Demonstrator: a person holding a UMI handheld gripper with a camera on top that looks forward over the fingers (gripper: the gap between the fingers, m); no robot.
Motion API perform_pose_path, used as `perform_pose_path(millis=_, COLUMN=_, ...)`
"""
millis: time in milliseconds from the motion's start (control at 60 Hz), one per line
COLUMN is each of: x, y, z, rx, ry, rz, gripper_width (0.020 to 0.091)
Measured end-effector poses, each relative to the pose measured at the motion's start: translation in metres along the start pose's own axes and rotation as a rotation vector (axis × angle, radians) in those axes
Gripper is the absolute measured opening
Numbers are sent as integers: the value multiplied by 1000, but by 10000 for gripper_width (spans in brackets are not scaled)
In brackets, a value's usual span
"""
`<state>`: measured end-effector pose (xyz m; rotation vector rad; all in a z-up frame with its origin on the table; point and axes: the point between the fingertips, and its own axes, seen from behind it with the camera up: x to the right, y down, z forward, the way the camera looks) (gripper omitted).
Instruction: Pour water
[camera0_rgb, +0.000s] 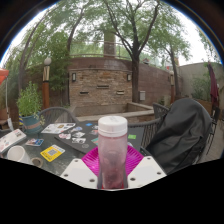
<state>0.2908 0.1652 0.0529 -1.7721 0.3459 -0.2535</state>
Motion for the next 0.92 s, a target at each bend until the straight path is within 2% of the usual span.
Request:
perform_pose_path(millis=17, x=-2, y=-6, z=1, rx=19, ry=-5, rz=6, gripper_width=294)
perform_pose_path(millis=100, x=-2, y=-4, z=-2, rx=9, ry=-1, rz=5, gripper_width=298)
perform_pose_path(millis=133, x=-1, y=-5, z=-1, rx=8, ry=7, rz=9, gripper_width=325)
perform_pose_path(millis=200, x=-1, y=-3, z=-1, rx=-26, ry=13, rz=11, gripper_width=426)
perform_pose_path(millis=233, x=0, y=13, z=-1, rx=-109, ry=21, rz=22, gripper_width=529)
perform_pose_path(millis=267, x=-3, y=27, z=-6, rx=-194, ry=5, rz=43, gripper_width=684)
perform_pose_path(millis=300, x=-11, y=32, z=-11, rx=-226, ry=-20, rz=68, gripper_width=831)
perform_pose_path(millis=317, x=-14, y=30, z=-13, rx=-228, ry=-30, rz=81, gripper_width=864)
perform_pose_path(millis=383, x=-16, y=22, z=-30, rx=-228, ry=-46, rz=87, gripper_width=824)
perform_pose_path(millis=450, x=-15, y=18, z=-55, rx=-235, ry=-28, rz=49, gripper_width=833)
perform_pose_path(millis=500, x=-8, y=-1, z=-73, rx=-236, ry=-12, rz=35, gripper_width=832)
perform_pose_path(millis=700, x=-32, y=-25, z=-190, rx=-259, ry=17, rz=47, gripper_width=832)
perform_pose_path(millis=917, x=-69, y=-58, z=-327, rx=-235, ry=88, rz=90, gripper_width=835)
